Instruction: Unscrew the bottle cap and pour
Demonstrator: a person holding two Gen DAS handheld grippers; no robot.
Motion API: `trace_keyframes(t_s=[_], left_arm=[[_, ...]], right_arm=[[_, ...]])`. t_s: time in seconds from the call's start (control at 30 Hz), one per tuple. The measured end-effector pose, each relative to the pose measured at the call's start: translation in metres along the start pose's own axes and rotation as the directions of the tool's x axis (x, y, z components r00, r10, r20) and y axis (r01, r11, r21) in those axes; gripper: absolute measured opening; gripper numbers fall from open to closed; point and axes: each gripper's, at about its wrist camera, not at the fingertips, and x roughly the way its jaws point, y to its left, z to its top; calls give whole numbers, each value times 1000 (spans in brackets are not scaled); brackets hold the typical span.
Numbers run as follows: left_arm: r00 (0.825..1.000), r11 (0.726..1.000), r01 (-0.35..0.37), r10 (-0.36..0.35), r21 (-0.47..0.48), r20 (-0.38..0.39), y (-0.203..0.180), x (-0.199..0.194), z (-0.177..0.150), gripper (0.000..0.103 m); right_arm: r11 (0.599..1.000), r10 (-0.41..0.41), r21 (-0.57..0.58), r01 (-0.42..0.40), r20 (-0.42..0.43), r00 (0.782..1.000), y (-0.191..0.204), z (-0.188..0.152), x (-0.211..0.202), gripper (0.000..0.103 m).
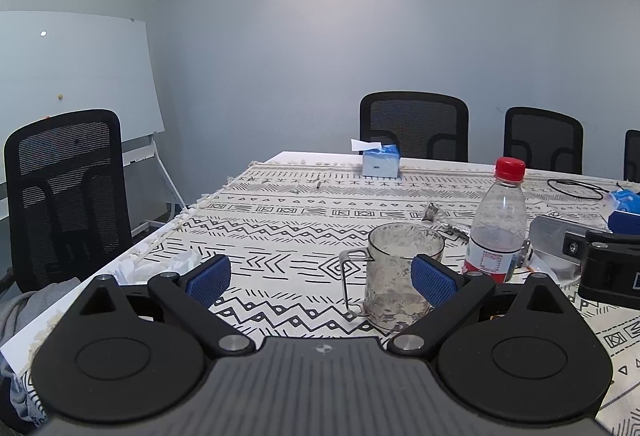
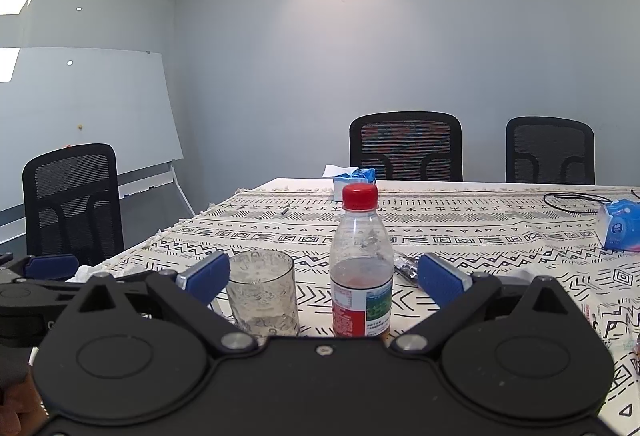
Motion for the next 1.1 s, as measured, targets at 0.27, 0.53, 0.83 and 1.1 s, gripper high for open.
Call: trace_keyframes(t_s=[0.27, 0.53, 0.83, 1.1], left_arm=[[1000, 1000, -3, 3, 16, -7, -1, -2, -4, 98], [999, 999, 37, -37, 12, 1, -3, -8, 1, 98], [999, 999, 52, -52, 5, 6, -2, -8, 0, 98], [999, 999, 48, -48, 10, 13, -3, -10, 0, 98]], right_arm=[[1000, -2, 10, 2, -23, 1000, 0, 3, 3, 101], [1000, -1, 5, 1, -9, 1000, -2, 2, -2, 101], [1000, -4, 8, 4, -8, 1000, -5, 0, 2, 101], [1000, -1, 14, 1, 7, 1000, -6, 2, 3, 101]])
